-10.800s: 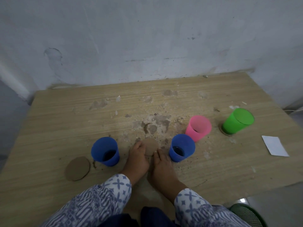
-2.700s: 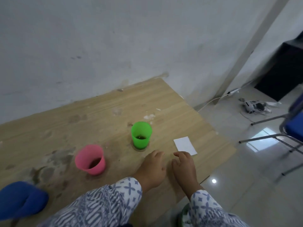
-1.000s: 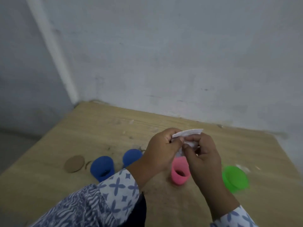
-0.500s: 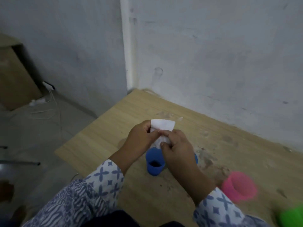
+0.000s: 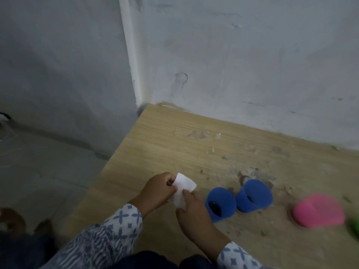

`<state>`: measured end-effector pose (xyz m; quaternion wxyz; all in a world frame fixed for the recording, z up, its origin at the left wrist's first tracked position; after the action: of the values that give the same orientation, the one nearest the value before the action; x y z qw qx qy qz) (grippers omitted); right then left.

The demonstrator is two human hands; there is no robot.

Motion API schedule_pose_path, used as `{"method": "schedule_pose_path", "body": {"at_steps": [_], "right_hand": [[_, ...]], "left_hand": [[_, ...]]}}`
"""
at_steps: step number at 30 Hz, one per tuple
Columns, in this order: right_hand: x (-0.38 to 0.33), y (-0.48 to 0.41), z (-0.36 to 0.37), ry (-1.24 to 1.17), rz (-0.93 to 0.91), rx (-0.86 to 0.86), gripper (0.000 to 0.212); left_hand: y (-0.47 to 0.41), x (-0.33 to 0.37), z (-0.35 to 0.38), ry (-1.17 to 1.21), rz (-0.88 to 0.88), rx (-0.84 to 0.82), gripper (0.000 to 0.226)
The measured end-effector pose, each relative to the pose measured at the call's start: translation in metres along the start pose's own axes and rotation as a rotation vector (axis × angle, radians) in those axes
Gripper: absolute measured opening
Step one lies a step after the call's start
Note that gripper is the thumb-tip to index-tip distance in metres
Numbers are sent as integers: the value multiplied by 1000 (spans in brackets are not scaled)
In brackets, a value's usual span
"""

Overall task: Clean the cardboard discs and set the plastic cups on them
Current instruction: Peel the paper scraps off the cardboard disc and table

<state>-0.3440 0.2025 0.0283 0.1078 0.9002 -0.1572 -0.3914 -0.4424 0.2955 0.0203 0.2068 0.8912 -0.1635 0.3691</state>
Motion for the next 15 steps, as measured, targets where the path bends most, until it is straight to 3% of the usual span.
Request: {"method": "schedule_pose_path", "body": {"at_steps": [8,12,15], "right_hand": [[18,-8,33,54,276,52,52],[16,-12,39,154,296,58,42],[15,-14,41,207,330,29,42]], "left_hand": [[-10,-20,23,-22,179,-130,29],[-14,-40,17,-232,298,-18,45],[-17,-59,15,-324,323,-100,64]]}}
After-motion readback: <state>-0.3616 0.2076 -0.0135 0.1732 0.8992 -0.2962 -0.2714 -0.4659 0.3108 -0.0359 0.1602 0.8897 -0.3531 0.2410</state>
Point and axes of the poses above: each hand's wrist, its own y-axis away from the middle knuckle, its own z-axis out of the palm, x = y × z, the point moved 3 cm from there along -y, towards the middle knuckle, and after that the axes turned 1 degree about z, right-handed, at the moved point
